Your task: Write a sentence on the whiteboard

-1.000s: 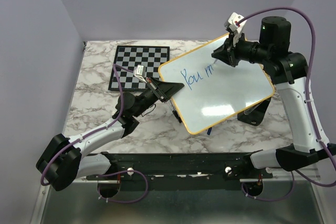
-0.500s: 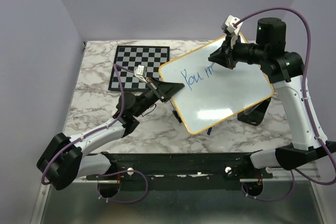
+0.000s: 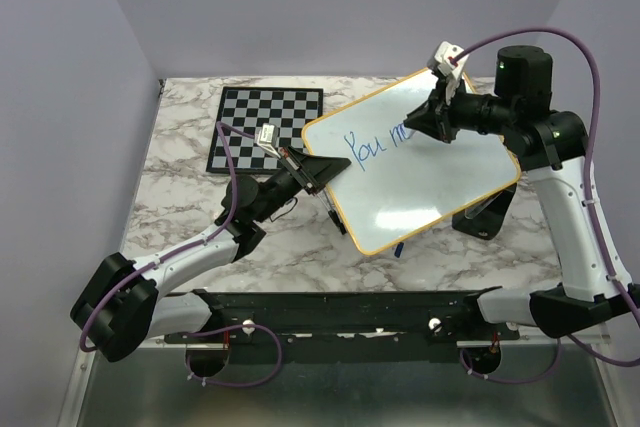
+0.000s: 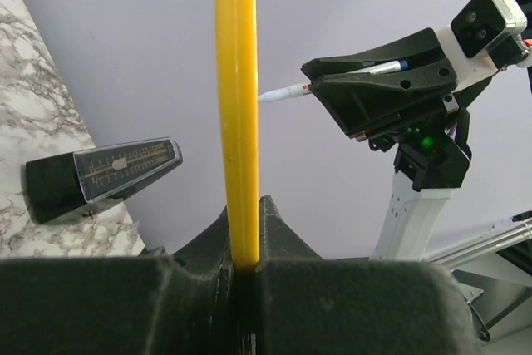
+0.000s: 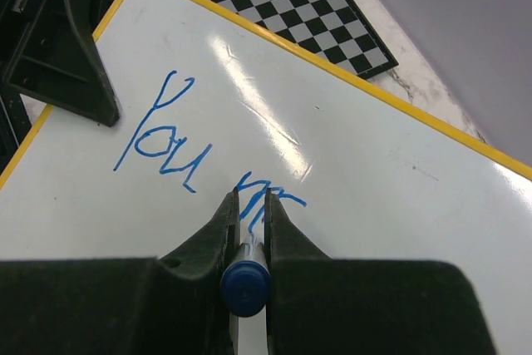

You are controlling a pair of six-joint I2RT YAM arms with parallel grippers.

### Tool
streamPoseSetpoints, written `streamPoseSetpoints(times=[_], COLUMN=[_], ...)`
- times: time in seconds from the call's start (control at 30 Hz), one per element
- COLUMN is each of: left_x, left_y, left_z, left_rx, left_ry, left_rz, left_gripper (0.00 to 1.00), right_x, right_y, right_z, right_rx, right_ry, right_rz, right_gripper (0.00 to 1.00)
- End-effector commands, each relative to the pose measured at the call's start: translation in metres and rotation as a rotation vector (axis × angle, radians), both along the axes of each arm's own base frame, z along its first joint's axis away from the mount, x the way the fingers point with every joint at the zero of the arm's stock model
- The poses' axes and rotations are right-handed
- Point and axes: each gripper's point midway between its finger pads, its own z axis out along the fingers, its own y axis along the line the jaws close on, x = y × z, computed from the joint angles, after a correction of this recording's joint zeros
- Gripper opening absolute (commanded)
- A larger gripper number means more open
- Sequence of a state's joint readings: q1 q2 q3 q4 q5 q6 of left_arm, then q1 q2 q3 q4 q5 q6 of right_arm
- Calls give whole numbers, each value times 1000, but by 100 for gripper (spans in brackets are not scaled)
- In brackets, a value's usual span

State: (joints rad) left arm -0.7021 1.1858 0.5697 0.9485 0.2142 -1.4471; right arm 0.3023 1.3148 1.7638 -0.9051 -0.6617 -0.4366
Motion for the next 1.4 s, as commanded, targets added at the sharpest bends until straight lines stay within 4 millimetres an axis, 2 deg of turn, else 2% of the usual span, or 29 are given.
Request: streamPoseSetpoints(times=[0.0,0.13,0.3,0.47,0.53,0.7,0.93,1.1,1.17,1.37], left_x=[-30,-30,-31,-31,-31,-30,-27,-28,-27,-28], left_y=[31,31,31,32,31,31,32,31,31,32], left_z=[92,92,93,94,93,93,91,91,91,90], left_rx=[-273,-272,-270,-270,-268,-271,-269,-273,-274,-269], left_ry=[-216,-218,-219,-223,-221,-222,-218,-217,-215,-213], left_rz=[-9,-9,-10,-8,-8,-12,-1,-9,-8,-6], left_gripper=[0,0,0,0,0,0,0,0,0,0], right_x=[8,17,28,33,34,29,11,9,13,16], right_y=[-10,-8,-4,-3,-5,-8,-14,-20,-23,-15], right_z=[2,16,23,19,12,6,-5,-10,-8,29], right_rx=[-19,-1,16,8,-2,-13,-28,-41,-41,38], right_ry=[-14,-43,-53,-42,-31,-22,2,5,3,-54], right_rz=[-55,-59,-65,-71,-78,-74,-66,-85,-98,-65], right_gripper=[1,0,0,0,0,1,0,1,0,1])
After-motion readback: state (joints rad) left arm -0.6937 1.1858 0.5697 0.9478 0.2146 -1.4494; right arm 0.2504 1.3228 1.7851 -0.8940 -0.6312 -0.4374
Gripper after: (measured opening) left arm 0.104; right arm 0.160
